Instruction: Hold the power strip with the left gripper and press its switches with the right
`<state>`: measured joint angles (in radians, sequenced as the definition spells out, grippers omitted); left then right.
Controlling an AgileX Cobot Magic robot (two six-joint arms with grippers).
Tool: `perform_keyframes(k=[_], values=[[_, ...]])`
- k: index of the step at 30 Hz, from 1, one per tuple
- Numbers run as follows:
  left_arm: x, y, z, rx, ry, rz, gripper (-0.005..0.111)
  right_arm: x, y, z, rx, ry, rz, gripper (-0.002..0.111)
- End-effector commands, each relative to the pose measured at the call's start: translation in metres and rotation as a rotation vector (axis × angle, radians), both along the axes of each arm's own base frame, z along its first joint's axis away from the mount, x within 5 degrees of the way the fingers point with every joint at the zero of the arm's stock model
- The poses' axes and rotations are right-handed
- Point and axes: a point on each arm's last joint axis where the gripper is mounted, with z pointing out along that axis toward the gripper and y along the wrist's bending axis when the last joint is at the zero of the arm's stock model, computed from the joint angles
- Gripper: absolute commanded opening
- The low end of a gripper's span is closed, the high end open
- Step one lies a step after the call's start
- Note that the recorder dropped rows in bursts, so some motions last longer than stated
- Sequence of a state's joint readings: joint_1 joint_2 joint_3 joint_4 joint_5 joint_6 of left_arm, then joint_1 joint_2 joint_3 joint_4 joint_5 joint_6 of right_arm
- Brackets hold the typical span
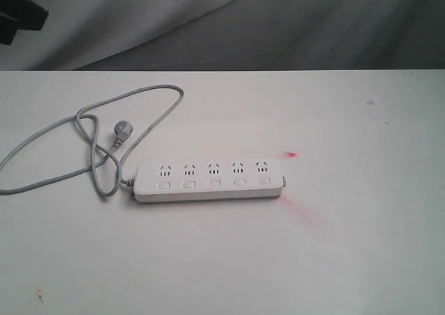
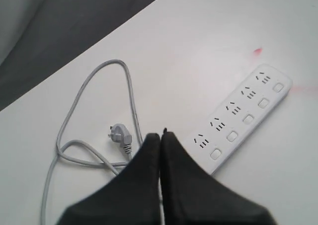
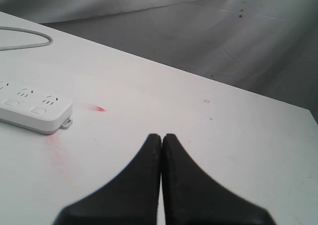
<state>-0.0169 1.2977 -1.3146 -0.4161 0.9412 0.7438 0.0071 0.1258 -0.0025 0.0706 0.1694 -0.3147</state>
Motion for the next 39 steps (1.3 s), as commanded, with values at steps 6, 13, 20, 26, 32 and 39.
perform_keyframes(k=[6,13,20,26,32,39], values=[[-0.002,-0.002,0.003,-0.017,-0.006,0.002,0.001,0.0,-0.001,0.0,-0.01,-0.003,-0.007,0.0],[-0.029,0.009,0.016,0.092,-0.043,0.057,0.001,0.0,-0.001,0.0,-0.01,-0.003,-0.007,0.0],[-0.091,0.018,0.035,0.033,-0.384,0.21,0.001,0.0,-0.001,0.0,-0.01,-0.003,-0.007,0.0],[-0.134,0.026,0.004,-0.054,-0.683,0.32,0.001,0.0,-0.001,0.0,-0.01,-0.003,-0.007,0.0],[-0.166,0.032,-0.051,-0.102,-0.851,0.388,0.001,0.0,-0.001,0.0,-0.01,-0.003,-0.007,0.0],[-0.191,0.034,-0.123,-0.186,-0.805,0.436,0.001,0.0,-0.001,0.0,-0.01,-0.003,-0.007,0.0]])
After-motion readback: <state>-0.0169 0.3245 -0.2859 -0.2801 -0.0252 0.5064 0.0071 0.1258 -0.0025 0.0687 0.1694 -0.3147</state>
